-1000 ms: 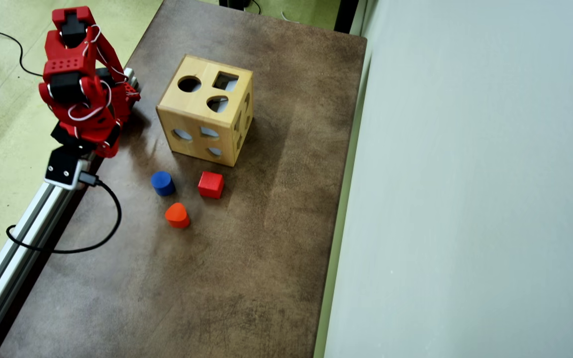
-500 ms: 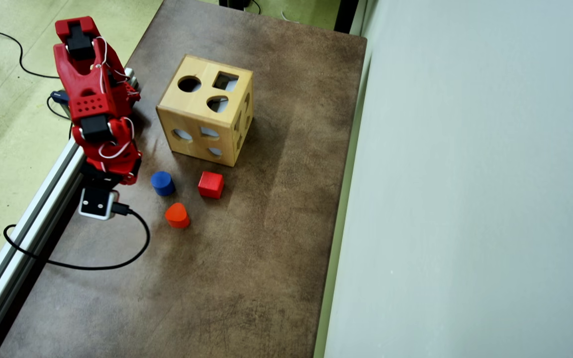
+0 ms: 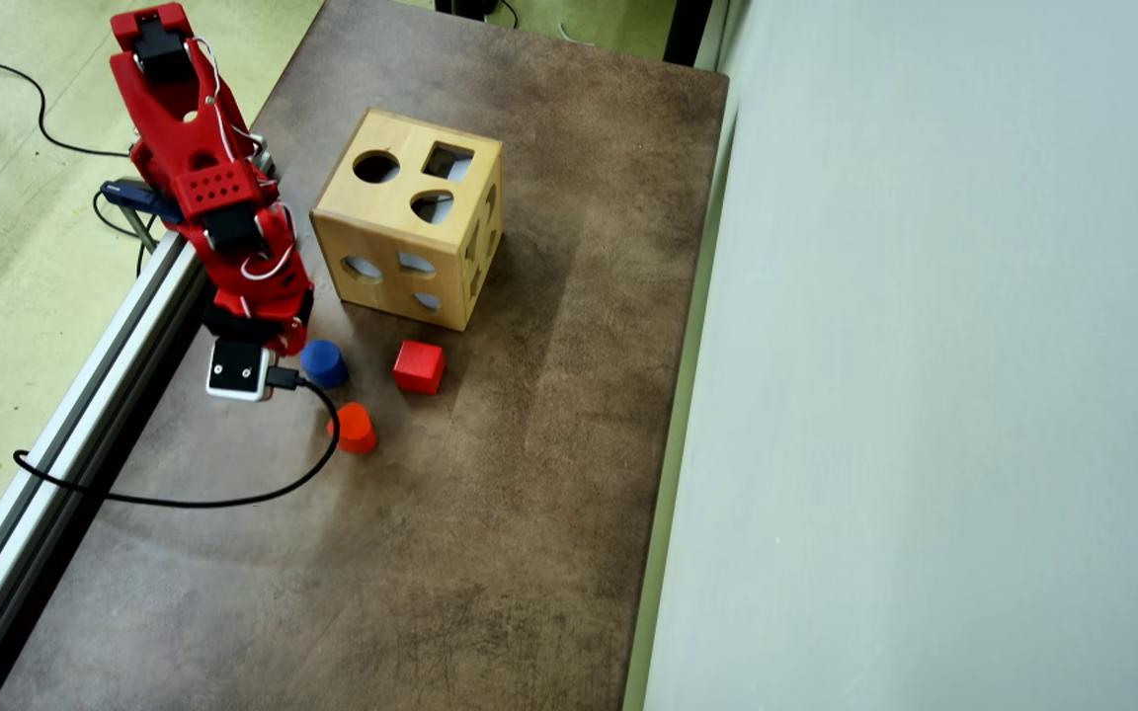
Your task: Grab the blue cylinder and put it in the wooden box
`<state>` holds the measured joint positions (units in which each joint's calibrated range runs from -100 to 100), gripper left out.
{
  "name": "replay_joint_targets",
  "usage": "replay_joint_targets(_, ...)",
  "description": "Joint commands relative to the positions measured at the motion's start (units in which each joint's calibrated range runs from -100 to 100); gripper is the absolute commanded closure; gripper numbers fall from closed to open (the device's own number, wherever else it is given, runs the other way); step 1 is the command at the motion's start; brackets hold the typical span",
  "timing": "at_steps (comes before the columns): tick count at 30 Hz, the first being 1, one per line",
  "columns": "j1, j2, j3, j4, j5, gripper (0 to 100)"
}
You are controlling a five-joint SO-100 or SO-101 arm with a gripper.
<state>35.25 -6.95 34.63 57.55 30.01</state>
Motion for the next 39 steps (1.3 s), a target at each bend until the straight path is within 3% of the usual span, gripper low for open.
replay_joint_targets(1, -0.8, -3.5, -0.2, -0.6, 0.0, 97)
replay_joint_targets(9, -1.1, -2.6, -0.1, -0.2, 0.0, 94)
replay_joint_targets(20, -0.8, 1.0, 2.9, -0.7, 0.0, 75)
replay_joint_targets(39, -1.1, 4.3, 2.8, 0.1, -0.4, 74)
